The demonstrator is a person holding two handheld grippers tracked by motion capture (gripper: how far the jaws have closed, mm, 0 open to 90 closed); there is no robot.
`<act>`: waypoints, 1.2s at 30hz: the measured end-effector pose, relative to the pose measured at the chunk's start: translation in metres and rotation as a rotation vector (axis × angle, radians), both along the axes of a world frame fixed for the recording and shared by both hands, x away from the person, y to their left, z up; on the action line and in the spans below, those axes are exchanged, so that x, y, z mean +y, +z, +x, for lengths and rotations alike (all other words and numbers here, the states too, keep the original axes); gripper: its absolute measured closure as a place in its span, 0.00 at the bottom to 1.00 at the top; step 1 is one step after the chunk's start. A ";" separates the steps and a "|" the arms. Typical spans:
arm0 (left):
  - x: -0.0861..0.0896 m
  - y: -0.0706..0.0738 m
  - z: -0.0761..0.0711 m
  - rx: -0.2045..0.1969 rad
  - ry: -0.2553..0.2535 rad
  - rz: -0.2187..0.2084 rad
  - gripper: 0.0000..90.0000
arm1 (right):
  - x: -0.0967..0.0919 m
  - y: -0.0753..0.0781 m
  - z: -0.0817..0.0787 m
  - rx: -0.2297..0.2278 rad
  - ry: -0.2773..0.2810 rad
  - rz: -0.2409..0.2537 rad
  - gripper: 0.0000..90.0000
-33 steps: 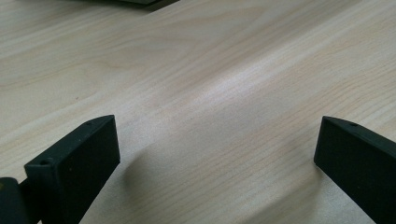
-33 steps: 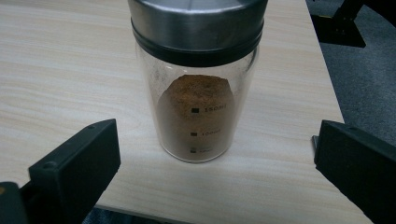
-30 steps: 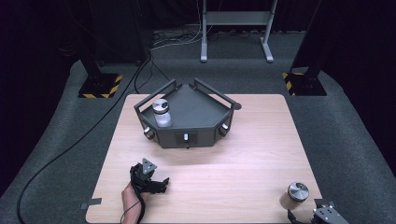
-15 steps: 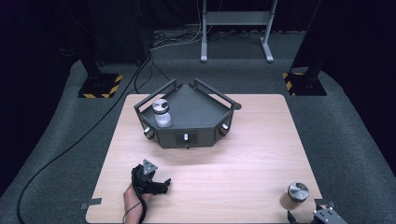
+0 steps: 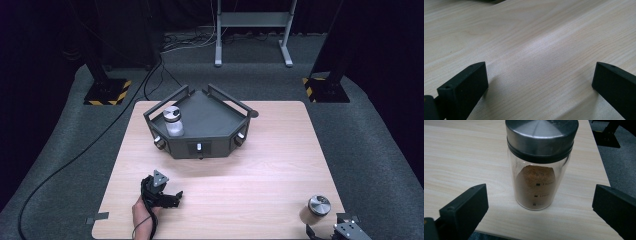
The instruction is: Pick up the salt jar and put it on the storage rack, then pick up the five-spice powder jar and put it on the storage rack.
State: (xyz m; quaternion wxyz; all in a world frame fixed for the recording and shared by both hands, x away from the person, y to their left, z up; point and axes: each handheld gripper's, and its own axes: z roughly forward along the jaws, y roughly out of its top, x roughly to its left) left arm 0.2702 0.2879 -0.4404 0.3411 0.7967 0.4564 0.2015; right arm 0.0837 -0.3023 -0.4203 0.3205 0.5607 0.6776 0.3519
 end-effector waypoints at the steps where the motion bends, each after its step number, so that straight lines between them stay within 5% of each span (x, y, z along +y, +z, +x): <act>1: 0.000 0.000 0.000 0.000 0.000 0.001 0.00 | 0.000 0.000 0.000 0.001 0.001 0.000 0.00; 23: -0.002 0.000 -0.002 -0.004 0.006 0.006 0.00 | -0.002 -0.001 0.014 0.003 0.039 -0.005 0.00; 36: -0.002 0.000 -0.002 -0.003 0.007 0.003 0.00 | -0.002 -0.016 0.044 0.019 0.025 0.000 0.00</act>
